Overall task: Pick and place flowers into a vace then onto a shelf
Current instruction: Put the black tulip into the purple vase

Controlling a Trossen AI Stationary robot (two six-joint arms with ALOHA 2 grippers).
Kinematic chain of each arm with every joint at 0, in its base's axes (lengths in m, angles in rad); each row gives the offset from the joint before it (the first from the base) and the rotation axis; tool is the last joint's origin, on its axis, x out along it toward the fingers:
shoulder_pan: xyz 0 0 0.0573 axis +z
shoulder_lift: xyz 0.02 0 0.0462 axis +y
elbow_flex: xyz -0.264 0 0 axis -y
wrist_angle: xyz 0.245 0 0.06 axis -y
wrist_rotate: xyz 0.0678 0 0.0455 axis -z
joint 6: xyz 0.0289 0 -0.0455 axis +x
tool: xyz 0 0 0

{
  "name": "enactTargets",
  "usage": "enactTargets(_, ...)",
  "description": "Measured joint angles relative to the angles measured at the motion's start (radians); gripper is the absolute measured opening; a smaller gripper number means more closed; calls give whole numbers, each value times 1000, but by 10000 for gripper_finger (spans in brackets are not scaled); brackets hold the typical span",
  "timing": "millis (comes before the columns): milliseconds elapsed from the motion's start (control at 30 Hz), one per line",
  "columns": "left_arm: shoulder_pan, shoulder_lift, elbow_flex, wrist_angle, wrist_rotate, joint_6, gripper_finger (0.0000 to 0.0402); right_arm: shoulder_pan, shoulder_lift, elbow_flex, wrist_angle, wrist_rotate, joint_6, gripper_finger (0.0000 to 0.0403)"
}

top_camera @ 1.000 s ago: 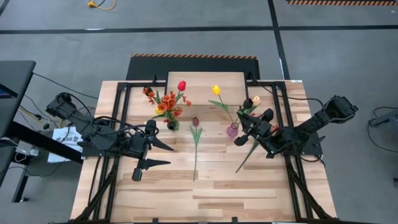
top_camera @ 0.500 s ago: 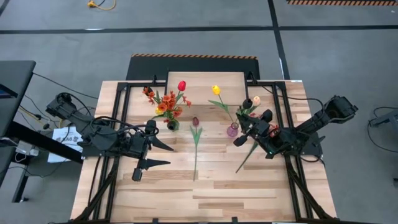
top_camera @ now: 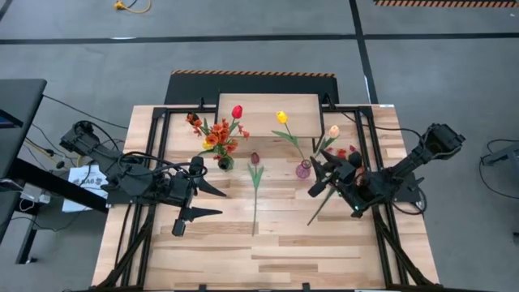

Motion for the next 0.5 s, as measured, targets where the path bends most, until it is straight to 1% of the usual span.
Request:
enactTargets(100, 0, 0, 0, 0, 0, -1, 178, 53, -1, 6, 1, 12, 23, 206)
enactTargets(200, 0, 0, 0, 1, 0, -1, 178, 95, -1, 8, 1, 14, 26, 217)
enactTargets(500, 0, 0, 0, 7, 0, -1, 178, 126, 0, 8, 0, 15, 41, 220)
